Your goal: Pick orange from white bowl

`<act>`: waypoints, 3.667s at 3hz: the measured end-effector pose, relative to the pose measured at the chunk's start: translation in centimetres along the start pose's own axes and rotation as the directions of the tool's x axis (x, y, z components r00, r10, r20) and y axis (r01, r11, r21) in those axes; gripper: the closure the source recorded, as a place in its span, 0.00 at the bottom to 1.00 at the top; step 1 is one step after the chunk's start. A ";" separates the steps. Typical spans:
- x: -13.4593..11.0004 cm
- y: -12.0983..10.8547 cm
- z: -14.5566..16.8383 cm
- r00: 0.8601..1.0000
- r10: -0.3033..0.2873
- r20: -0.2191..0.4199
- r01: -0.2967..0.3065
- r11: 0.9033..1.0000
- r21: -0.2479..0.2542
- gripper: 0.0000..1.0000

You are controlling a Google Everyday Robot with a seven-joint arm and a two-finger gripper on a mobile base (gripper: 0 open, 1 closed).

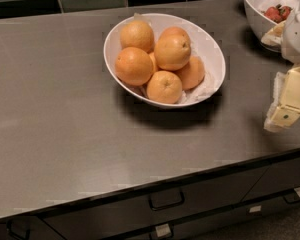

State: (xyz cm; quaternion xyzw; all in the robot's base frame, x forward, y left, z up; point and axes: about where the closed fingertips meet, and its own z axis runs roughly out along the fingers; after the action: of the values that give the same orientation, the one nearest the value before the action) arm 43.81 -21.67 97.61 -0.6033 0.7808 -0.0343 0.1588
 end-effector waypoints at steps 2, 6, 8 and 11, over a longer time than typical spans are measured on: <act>-2.3 -1.4 -0.2 0.999 -0.045 0.018 0.045 0.999 0.018 0.00; -8.1 -5.7 0.8 0.984 -0.148 0.097 0.145 0.989 0.036 0.00; -10.1 -9.2 4.1 0.970 -0.191 0.153 0.193 0.981 0.002 0.00; -12.3 -10.1 6.0 0.953 -0.216 0.211 0.225 0.974 -0.018 0.00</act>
Offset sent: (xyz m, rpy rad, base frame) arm 0.0460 0.0451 0.0227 -0.0015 -0.0506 0.1158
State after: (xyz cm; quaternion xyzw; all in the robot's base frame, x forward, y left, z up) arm 57.72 -11.85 96.95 -0.6900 0.6884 0.0276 0.2220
